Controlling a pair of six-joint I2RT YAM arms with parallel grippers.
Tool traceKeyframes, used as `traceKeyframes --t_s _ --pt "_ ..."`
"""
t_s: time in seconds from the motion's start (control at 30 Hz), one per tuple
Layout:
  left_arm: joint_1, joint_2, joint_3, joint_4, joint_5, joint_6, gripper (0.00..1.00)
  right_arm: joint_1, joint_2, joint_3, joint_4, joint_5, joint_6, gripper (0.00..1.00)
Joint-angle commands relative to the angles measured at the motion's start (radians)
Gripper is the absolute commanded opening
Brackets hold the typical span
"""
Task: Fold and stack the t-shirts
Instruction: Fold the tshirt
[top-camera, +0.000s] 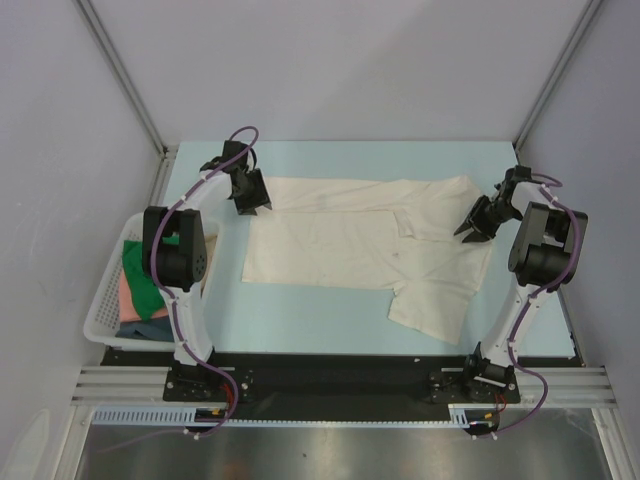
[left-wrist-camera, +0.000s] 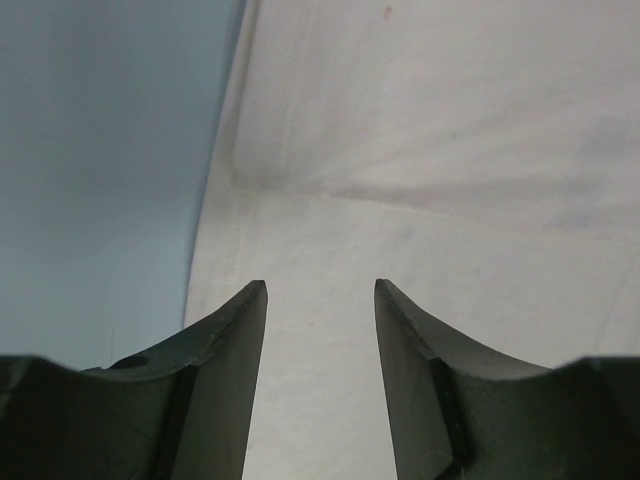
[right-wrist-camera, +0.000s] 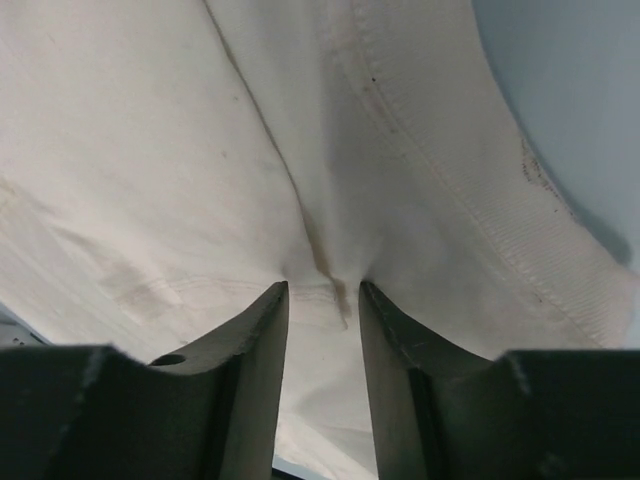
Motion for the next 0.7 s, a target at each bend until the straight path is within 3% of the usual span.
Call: traceKeyframes --t_s 0.0,0.07,0.4,0.67 --pt "0.003 -0.024 0.025 -0.004 -0.041 0.009 0.52 0.009 0.017 0.006 0.01 -0.015 -0.003 0.38" --pt "0.003 -0.024 0.025 -0.004 -0.041 0.01 0.52 0.011 0.012 0.005 0.003 -0.026 0.001 0.34" --pt "0.003 -0.01 0.042 -0.012 -0.064 0.038 0.48 0.011 0.008 -0.035 0.043 -0.061 0.042 0.36" --pt "0.003 -0.01 0.04 -0.018 -0.092 0.053 0.52 0.009 -0.018 -0.029 0.041 -0.074 0.062 0.07"
